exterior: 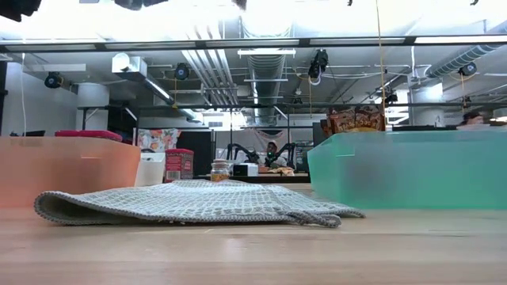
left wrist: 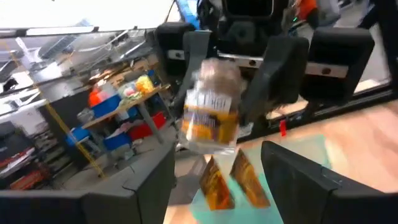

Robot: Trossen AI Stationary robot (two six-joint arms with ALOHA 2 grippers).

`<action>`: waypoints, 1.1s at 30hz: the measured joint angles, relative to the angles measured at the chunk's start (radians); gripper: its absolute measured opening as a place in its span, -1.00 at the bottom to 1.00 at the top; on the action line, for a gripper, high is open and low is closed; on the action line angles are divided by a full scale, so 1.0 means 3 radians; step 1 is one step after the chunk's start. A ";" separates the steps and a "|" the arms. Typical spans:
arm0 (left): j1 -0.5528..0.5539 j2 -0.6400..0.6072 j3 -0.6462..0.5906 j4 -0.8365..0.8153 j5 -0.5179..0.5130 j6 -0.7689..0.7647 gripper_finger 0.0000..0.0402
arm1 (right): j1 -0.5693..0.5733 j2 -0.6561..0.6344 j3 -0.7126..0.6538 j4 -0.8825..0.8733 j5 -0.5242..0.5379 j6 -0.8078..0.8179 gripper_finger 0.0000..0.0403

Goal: Sort spices by type
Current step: Put the bottom brown seasoning bottle into the white bin

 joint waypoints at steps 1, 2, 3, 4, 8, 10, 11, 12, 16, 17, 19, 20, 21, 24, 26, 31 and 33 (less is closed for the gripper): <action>0.0001 0.0000 0.0001 -0.0013 -0.0003 -0.0004 0.10 | -0.0001 -0.0005 0.0072 -0.0328 0.0112 0.0128 -0.12; 0.0003 0.0000 0.0012 -0.0010 -0.0002 -0.0006 0.10 | -0.0001 0.0005 0.0147 -0.0612 0.0205 0.0237 -0.12; 0.0005 0.0000 0.0031 -0.0008 -0.0002 -0.0006 0.10 | -0.0003 0.0037 0.0218 -0.0815 0.0309 0.0327 -0.12; 0.0014 0.0000 0.0060 -0.0008 -0.0003 -0.0006 0.10 | -0.0004 0.0067 0.0282 -0.0989 0.0442 0.0383 -0.12; 0.0055 0.0005 0.0233 -0.0041 -0.0005 -0.0016 0.11 | -0.0001 0.0215 0.0531 -0.1478 0.0795 0.0430 -0.12; 0.0066 0.0015 0.0327 -0.0205 -0.0026 -0.0006 0.11 | -0.0003 0.0277 0.0611 -0.1573 0.0797 0.0380 -0.12; 0.0067 0.0015 0.0364 -0.0346 -0.0027 0.0010 0.11 | -0.0003 0.0306 0.0645 -0.1591 0.0784 0.0347 -0.12; 0.0067 0.0017 0.0406 -0.0517 -0.0025 0.0013 0.11 | -0.0003 0.0320 0.0666 -0.1603 0.0757 0.0312 -0.12; 0.0067 0.0018 0.0518 -0.1139 0.0005 -0.0115 0.11 | 0.0000 0.0321 0.0742 -0.1746 0.0650 0.0271 -0.12; 0.0067 0.0018 0.0521 -0.1229 0.0013 -0.0179 0.11 | 0.0000 0.0316 0.0766 -0.1814 0.0597 0.0308 -0.12; 0.0087 0.0018 0.0515 -0.1305 0.0107 -0.0301 0.11 | 0.0000 0.0316 0.0822 -0.1905 0.0461 0.0403 -0.12; 0.0105 0.0018 0.0494 -0.1296 0.0186 -0.0371 0.11 | 0.0000 0.0316 0.0851 -0.1919 0.0372 0.0434 -0.12; 0.0130 0.0018 0.0475 -0.1305 0.0236 -0.0434 0.11 | 0.0000 0.0312 0.0877 -0.1914 0.0245 0.0454 -0.12; 0.0209 0.0022 0.0462 -0.1340 0.0267 -0.0596 0.11 | 0.0000 0.0308 0.0958 -0.1911 -0.0238 0.0537 -0.12; 0.0242 0.0020 0.0462 -0.1378 0.0288 -0.0679 0.11 | 0.0020 0.0308 0.0984 -0.1937 -0.0340 0.0593 -0.12; 0.0313 0.0020 0.0462 -0.1460 0.0725 -0.0803 0.11 | 0.0061 0.0308 0.1030 -0.1946 -0.0378 0.0598 -0.12; 0.0346 0.0020 0.0462 -0.1459 0.0764 -0.0850 0.11 | 0.0062 0.0308 0.1031 -0.1953 -0.0394 0.0607 -0.12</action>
